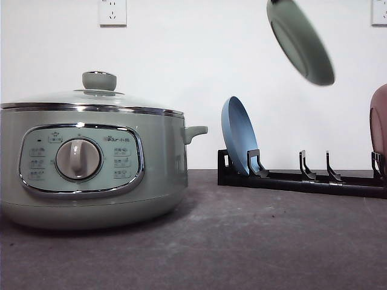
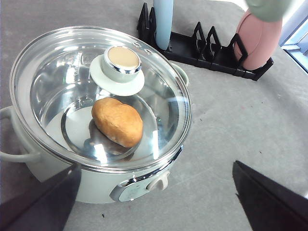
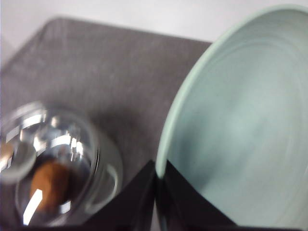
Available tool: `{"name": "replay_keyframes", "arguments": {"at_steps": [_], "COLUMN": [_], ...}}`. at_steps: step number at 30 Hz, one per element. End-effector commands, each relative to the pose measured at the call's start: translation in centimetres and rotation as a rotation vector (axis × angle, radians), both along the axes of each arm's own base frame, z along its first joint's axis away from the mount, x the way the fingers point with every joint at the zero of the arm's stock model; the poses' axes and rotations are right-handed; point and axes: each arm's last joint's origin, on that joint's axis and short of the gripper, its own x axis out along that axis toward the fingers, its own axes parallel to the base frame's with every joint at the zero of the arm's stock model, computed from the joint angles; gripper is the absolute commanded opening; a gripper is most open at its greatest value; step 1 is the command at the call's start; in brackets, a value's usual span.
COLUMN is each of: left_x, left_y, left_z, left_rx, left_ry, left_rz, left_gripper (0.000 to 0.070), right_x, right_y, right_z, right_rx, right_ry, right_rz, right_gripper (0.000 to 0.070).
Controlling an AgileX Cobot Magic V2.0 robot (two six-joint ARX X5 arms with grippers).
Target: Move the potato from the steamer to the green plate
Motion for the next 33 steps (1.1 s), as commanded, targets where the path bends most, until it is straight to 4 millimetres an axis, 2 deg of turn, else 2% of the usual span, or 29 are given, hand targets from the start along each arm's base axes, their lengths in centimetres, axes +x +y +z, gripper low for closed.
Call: {"name": "replay_keyframes", "arguments": {"at_steps": [1,6,13,18,24,33], "left_x": [-0.1,-0.1,-0.1,-0.1,-0.1,-0.1], "left_y": [0.0,0.0,0.0,0.0,0.0,0.0], "left_z": [0.8,0.8,0.8,0.8,0.8,0.8], "left_rx": [0.006,0.006,0.006,0.006,0.006,0.006], "left_ry": [-0.033,-0.033,-0.036,-0.035,-0.035,-0.034], "left_rz": [-0.010,-0.010,-0.010,-0.010,-0.010,-0.010], "left_gripper": [0.0642,0.0641,0.0641,0.0641,0.0641,0.0641], "right_x": [-0.9,-4.2,-7.5,-9.3,-11.1,-13.4], "right_y": [0.8,3.0,6.7,9.2,11.3,12.9], "right_z": [0.4,-0.3,-3.2,-6.2,-10.4,-16.3], "right_rx": [-0.086,-0.268,-0.511,-0.624,-0.719,-0.777], "right_ry": [-0.027,0.060,0.164,0.199,0.241,0.269], "right_rz": [0.056,0.136,0.241,0.294,0.351,0.389], "right_gripper": [0.0005,0.0004,0.0004,0.0004,0.0004,0.0004]}}
